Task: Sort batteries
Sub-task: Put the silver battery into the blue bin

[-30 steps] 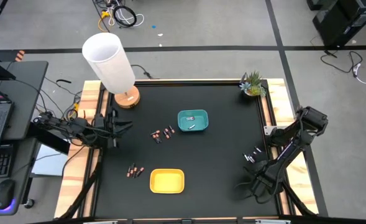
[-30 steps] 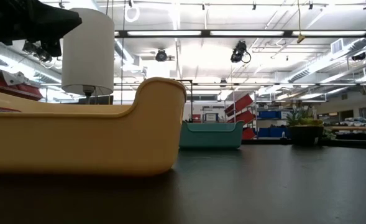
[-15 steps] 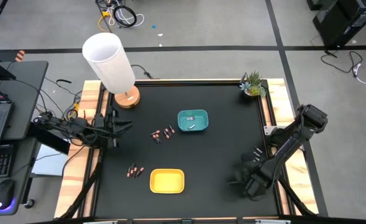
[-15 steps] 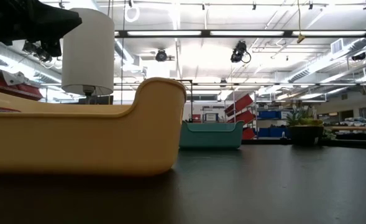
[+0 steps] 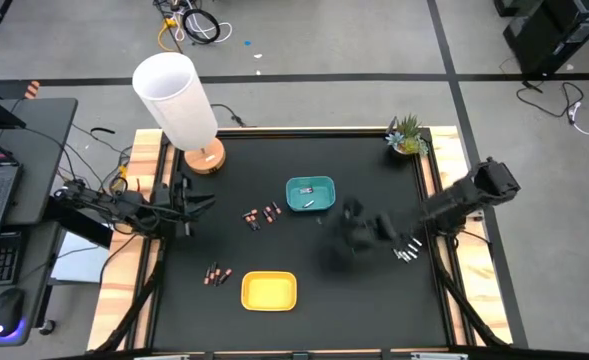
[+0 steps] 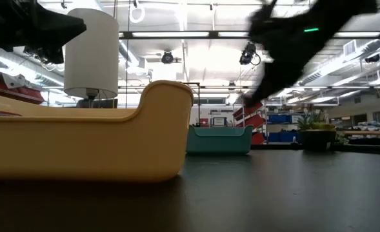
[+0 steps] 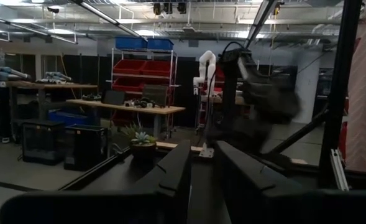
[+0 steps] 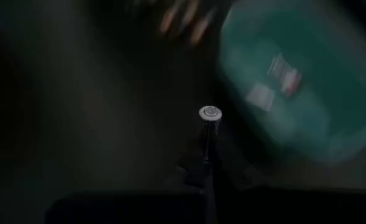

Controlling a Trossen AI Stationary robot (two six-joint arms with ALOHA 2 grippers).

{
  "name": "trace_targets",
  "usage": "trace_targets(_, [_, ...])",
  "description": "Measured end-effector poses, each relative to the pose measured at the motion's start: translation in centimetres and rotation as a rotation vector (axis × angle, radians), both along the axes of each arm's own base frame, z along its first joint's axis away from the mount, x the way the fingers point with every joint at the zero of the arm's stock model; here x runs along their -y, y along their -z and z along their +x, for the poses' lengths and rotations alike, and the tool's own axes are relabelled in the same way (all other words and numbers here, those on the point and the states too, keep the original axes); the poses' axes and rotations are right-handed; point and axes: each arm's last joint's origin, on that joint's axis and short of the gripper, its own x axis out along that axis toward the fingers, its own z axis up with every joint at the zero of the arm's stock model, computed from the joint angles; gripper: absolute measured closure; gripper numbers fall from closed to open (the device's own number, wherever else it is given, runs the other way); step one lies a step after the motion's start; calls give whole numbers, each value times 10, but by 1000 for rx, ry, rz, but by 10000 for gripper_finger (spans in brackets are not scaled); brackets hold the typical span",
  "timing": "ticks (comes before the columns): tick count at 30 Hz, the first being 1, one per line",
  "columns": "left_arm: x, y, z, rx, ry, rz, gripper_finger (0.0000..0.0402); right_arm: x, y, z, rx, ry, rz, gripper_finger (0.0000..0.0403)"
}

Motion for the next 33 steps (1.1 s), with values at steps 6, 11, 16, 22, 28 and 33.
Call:
trace_targets(6, [0,0,0,3,8,-26,312,70,-14,23,150,73,13,400])
trace_targets(11, [0,1,0,-5,17,-20,312,101,-9,20,108,54,134,359])
trace_targets(16, [0,1,0,-2,15,-15,312,99,-6,17,67,41,169,271])
trace_targets(22, [0,-1,0,18,27,-46,312,68,-26,-5,-187,75,250,220])
trace_targets(28, [1,1,0,9,33,-67,312,-2,-29,-44,-392,59,304,251])
trace_targets(33, [0,0,0,13,33,-68,312,-40,-6,-78,-476,169,378,275])
